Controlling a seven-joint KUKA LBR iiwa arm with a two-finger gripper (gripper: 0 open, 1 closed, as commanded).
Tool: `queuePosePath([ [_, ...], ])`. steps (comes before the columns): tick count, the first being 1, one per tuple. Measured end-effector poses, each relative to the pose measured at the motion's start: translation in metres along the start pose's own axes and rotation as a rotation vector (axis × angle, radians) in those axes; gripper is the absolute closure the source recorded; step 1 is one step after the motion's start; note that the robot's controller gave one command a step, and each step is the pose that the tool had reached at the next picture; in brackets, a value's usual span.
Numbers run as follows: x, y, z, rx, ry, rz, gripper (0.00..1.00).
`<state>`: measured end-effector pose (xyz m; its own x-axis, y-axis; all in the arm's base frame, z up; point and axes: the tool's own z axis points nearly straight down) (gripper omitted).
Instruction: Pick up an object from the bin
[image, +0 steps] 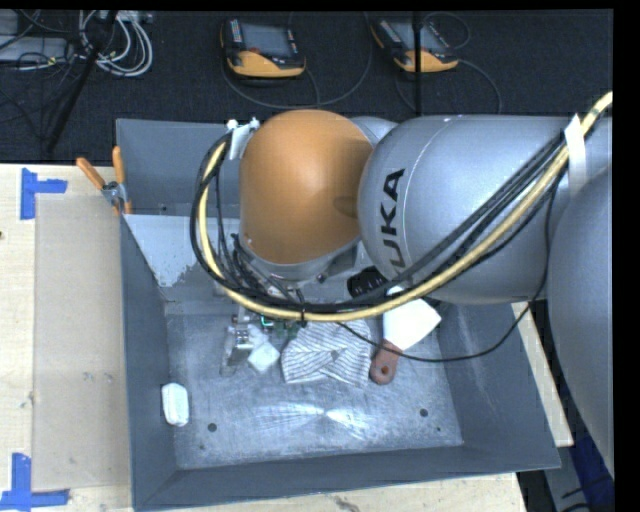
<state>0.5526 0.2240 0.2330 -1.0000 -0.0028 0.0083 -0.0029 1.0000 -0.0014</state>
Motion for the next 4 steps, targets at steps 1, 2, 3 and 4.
queuePosePath([
  [1,-0.002,-0.001,-0.004,-0.002,-0.007,0.004,0.00],
  [2,-0.014,-0.032,0.051,-0.003,-0.010,0.098,0.00],
  [3,-0.026,-0.068,0.124,-0.002,-0.011,0.049,0.00],
  [4,-0.040,-0.080,0.156,-0.002,-0.007,0.154,0.00],
])
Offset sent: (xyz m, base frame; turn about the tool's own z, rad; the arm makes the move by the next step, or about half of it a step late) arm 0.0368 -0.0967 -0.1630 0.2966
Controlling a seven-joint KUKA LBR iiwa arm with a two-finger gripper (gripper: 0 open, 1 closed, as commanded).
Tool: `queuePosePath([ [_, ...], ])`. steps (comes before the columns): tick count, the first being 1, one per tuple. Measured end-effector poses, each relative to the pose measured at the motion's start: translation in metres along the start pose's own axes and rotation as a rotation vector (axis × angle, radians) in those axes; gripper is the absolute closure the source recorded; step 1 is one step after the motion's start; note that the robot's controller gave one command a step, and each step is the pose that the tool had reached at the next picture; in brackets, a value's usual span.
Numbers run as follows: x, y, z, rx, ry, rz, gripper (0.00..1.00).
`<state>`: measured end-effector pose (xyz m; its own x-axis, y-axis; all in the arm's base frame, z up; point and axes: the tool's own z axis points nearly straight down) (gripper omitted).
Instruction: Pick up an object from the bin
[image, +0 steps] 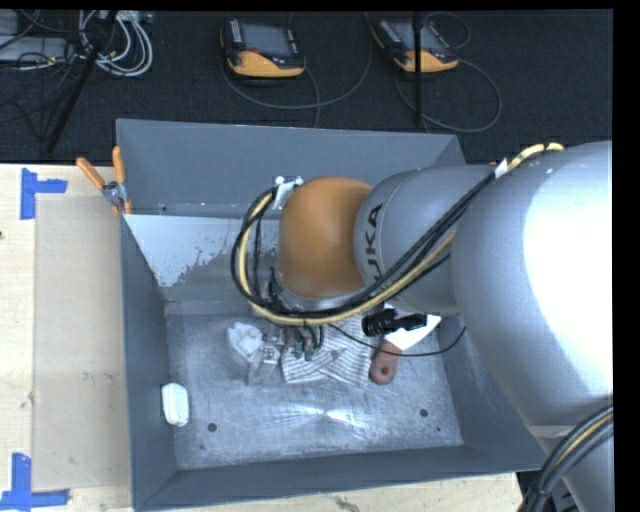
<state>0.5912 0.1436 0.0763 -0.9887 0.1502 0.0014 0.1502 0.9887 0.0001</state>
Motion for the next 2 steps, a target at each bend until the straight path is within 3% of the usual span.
queuePosePath([
  [1,-0.0086,-0.0070,0.0008,-0.005,-0.003,0.014,0.00],
  [2,-0.0007,-0.0001,-0.0023,0.001,0.003,0.001,1.00],
])
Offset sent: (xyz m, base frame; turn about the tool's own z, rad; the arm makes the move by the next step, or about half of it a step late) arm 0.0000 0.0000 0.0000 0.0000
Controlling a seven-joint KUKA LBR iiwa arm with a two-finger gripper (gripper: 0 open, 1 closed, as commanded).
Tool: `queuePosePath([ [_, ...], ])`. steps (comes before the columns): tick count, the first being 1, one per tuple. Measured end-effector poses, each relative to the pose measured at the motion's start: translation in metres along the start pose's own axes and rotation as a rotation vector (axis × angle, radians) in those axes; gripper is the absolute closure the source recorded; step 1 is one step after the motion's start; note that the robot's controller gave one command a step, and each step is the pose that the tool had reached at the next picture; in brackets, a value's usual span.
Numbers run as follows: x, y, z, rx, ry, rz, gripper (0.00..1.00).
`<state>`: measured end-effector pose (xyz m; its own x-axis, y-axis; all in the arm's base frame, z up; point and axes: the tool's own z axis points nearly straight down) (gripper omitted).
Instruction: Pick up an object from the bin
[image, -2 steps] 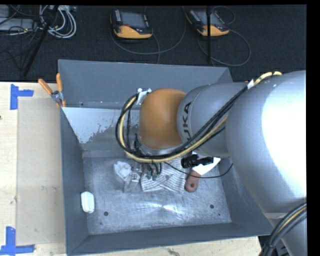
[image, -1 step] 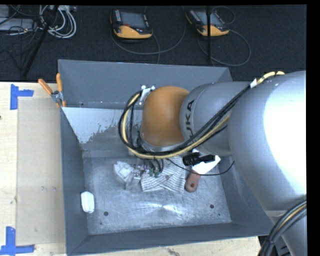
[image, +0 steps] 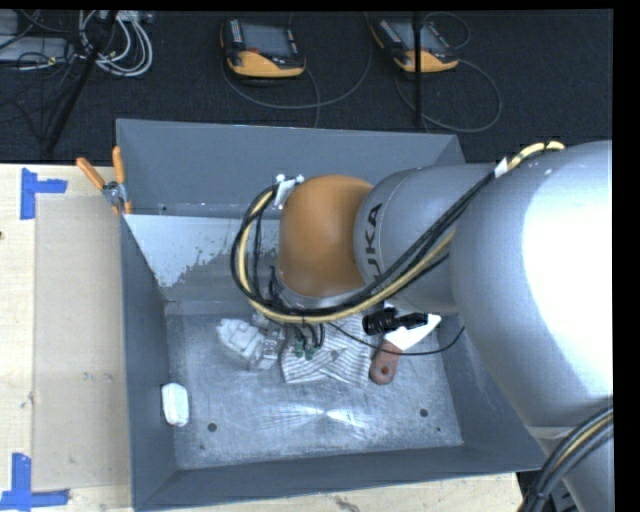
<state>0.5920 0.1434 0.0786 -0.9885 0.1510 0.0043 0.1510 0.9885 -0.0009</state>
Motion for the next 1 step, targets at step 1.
queuePosePath([
  [1,0.0000,0.0000,0.0000,0.000,0.000,0.000,1.00],
])
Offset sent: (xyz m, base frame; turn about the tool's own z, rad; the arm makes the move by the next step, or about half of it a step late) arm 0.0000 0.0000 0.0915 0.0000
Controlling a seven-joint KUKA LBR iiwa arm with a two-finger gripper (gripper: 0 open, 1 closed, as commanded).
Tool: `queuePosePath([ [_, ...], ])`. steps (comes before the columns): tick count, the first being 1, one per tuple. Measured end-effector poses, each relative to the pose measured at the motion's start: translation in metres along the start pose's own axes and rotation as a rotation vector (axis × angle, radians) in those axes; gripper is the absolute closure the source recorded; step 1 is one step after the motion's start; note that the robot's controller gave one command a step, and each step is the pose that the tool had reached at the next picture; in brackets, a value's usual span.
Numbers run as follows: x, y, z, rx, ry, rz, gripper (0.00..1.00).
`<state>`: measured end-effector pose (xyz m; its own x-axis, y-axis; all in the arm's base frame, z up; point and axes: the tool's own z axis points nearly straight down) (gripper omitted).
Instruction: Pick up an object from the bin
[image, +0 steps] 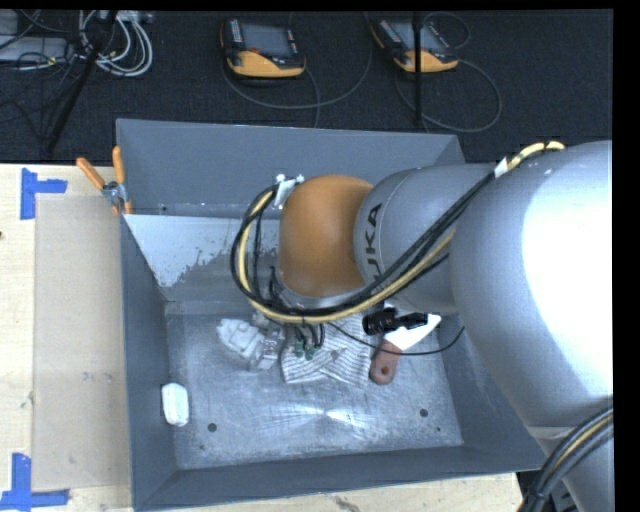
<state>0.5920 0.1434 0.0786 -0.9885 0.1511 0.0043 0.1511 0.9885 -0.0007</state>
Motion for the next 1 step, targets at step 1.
queuePosePath([
  [1,0.0018,-0.0007,-0.0047,0.001,0.003,0.000,1.00],
])
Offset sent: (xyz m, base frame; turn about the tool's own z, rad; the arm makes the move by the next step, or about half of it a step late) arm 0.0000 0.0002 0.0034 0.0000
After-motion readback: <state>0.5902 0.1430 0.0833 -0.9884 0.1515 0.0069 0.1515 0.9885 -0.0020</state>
